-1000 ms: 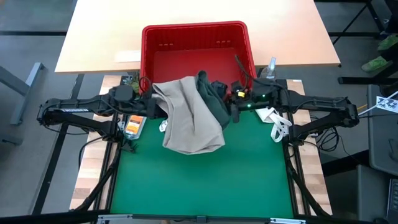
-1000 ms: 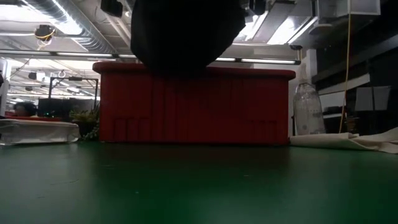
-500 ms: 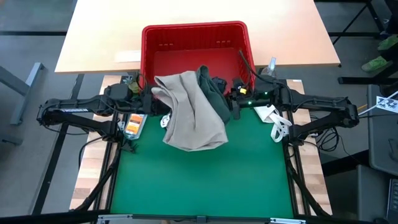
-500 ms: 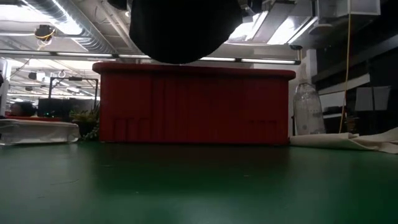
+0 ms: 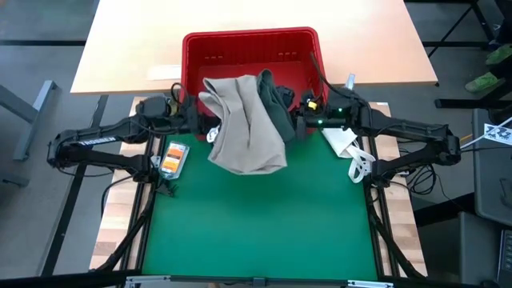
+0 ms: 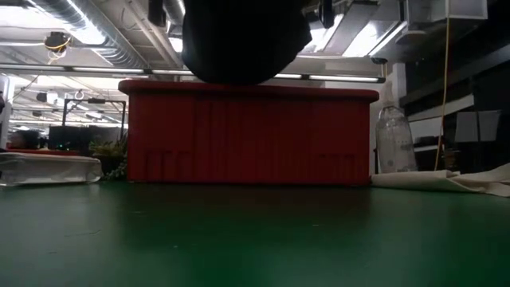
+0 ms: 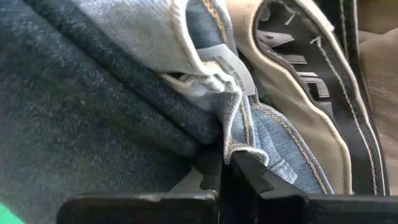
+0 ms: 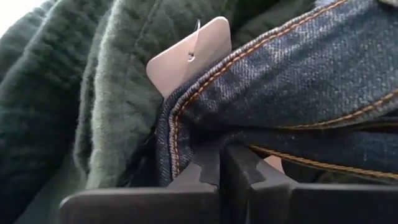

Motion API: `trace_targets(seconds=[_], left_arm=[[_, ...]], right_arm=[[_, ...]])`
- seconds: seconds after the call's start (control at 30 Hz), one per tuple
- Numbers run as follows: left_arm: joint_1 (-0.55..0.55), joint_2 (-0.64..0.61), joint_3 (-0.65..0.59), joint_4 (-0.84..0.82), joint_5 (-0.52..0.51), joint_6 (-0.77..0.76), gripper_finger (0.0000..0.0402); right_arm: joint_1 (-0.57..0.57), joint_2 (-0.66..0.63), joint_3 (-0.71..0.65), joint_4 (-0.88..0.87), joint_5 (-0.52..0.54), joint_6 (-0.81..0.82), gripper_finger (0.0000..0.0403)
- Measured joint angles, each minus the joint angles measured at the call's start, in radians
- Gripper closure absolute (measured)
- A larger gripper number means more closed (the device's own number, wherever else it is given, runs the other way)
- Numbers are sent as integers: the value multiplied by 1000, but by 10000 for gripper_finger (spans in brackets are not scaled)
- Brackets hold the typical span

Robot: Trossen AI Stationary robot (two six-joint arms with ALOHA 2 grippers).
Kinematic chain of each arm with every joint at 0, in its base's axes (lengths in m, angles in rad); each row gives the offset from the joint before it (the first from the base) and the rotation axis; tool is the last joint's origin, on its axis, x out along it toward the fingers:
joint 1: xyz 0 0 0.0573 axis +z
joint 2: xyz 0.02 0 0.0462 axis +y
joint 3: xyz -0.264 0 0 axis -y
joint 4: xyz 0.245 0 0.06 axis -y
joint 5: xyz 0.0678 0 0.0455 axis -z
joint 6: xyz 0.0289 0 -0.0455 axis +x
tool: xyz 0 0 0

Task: Fold laundry
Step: Put the stack of colored folded clothes into the red laundry bin

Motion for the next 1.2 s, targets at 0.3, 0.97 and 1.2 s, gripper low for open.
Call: trace_targets(seconds=[0.3,0.97,1.2], left_arm=[[97,4,0,2,4,25,396],[353,162,0,122,168,42,396],[487,207,0,220,240,42,396]], right_arm=[[-82,1,0,5,-38,2,401],[-343,89,-1,95,-247,5,401],[-444,188,83,144,-326,11,401]])
